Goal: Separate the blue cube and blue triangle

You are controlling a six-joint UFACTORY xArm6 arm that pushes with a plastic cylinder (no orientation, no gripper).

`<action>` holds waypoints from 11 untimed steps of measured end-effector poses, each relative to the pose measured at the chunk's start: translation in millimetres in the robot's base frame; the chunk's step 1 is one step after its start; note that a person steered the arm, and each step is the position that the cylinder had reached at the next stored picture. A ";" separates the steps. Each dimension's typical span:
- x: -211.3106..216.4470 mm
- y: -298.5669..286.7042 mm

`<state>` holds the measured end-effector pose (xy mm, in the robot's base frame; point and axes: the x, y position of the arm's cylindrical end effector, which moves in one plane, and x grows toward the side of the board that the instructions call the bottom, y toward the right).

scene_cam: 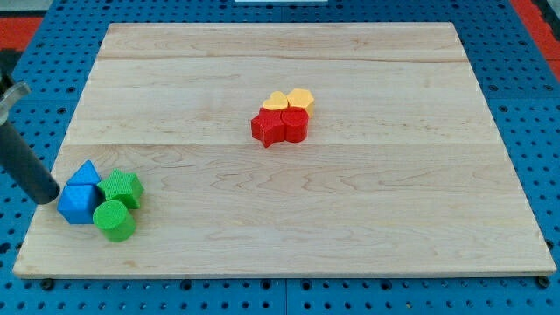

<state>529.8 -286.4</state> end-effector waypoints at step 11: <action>-148.2 36.7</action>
